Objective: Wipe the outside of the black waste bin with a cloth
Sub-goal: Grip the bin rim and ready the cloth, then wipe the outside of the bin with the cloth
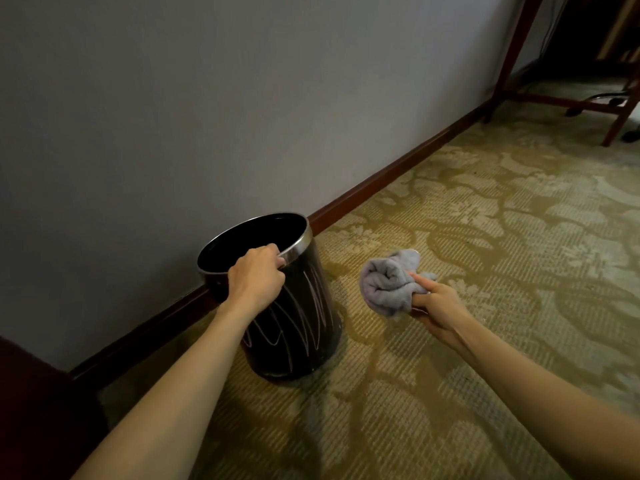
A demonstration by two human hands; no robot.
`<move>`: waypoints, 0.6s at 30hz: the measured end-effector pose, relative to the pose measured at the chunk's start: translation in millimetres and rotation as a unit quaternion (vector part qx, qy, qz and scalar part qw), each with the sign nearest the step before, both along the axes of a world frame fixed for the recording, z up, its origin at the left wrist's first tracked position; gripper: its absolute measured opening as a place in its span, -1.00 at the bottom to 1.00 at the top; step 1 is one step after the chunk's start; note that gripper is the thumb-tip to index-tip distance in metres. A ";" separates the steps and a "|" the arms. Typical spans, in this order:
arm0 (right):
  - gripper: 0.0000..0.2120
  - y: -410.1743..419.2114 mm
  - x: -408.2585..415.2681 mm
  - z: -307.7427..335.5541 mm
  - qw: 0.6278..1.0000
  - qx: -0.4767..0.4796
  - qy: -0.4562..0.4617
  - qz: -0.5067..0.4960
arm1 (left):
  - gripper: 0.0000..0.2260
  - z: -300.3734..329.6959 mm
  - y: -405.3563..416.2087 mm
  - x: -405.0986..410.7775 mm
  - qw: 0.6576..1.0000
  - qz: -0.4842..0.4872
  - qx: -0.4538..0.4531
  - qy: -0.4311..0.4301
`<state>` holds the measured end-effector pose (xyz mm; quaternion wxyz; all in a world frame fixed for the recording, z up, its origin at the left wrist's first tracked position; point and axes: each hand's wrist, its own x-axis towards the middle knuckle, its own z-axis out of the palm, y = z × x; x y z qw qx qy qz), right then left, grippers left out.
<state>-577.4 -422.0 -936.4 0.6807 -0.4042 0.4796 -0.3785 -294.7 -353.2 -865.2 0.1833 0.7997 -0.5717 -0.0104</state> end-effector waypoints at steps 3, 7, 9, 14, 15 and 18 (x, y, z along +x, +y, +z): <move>-0.46 0.7 0.1 3.9 1.000 0.007 -0.004 0.006 | -0.77 3.6 -8.8 -3.6 1.000 0.021 -0.006 0.012; -0.45 1.3 0.2 5.3 1.000 0.020 -0.010 -0.002 | -0.80 15.0 -20.2 8.0 0.997 0.054 -0.007 0.051; -0.46 1.8 -0.2 5.7 1.000 0.028 0.007 0.003 | -0.79 18.6 -22.9 15.7 0.996 0.063 -0.003 0.068; -0.51 3.1 -8.6 -4.4 0.995 0.051 0.081 0.023 | -0.79 19.3 -24.0 27.0 0.993 0.080 -0.001 0.088; -0.53 2.4 -8.8 -9.4 0.993 0.053 0.101 0.020 | -0.79 19.0 -23.6 28.5 0.992 0.085 -0.004 0.091; -0.61 -1.1 -7.1 -25.6 0.982 0.051 0.182 0.006 | -0.78 17.6 -22.0 27.0 0.992 0.090 -0.017 0.090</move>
